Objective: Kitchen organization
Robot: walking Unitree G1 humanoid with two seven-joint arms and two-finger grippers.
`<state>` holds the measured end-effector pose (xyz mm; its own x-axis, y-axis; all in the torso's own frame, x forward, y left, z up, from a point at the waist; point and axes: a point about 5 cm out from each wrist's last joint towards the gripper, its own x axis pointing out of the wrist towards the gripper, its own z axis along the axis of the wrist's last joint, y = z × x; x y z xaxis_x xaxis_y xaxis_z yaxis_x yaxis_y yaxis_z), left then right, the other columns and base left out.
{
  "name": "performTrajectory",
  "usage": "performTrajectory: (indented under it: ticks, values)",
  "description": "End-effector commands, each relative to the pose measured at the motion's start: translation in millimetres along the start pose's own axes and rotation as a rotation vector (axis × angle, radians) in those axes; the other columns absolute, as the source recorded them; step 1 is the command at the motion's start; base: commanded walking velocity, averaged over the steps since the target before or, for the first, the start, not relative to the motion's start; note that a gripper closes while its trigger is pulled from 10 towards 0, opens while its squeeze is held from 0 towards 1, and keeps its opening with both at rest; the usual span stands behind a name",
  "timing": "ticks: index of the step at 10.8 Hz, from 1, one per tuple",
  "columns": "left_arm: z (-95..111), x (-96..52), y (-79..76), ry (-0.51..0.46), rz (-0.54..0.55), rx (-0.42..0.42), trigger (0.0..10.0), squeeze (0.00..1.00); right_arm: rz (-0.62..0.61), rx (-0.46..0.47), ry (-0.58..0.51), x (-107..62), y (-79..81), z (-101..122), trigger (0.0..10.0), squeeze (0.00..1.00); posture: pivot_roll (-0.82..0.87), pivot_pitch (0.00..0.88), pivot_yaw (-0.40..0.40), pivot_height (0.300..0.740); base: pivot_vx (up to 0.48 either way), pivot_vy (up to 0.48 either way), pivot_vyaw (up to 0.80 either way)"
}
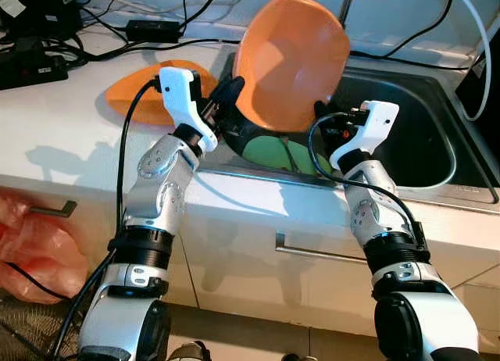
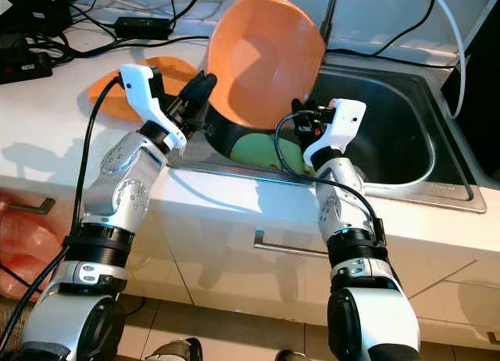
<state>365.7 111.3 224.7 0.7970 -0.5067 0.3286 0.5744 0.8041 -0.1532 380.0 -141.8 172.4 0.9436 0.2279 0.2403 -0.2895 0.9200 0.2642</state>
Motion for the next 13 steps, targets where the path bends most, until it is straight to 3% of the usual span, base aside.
performTrajectory:
  ticks: [1,8,13]
  values:
    - [13.1,1.9,-4.0,-0.050,-0.038,0.004,10.0,0.00,-0.014,0.013,0.003,-1.1,-5.4,1.4,10.0,0.00,0.06,0.069,-0.039,0.740,0.000,0.000,0.00]
    - [16.2,-4.6,0.7,-0.045,-0.061,-0.034,10.0,0.00,-0.029,0.050,0.008,-3.0,-14.0,2.2,10.0,0.00,0.06,0.069,-0.042,0.740,0.000,0.000,0.00]
    - [12.8,-7.8,-3.7,-0.018,-0.120,-0.071,10.0,0.00,0.025,0.211,0.008,-3.3,-11.4,-0.1,10.0,0.00,0.06,0.070,-0.043,0.740,0.000,0.000,0.00]
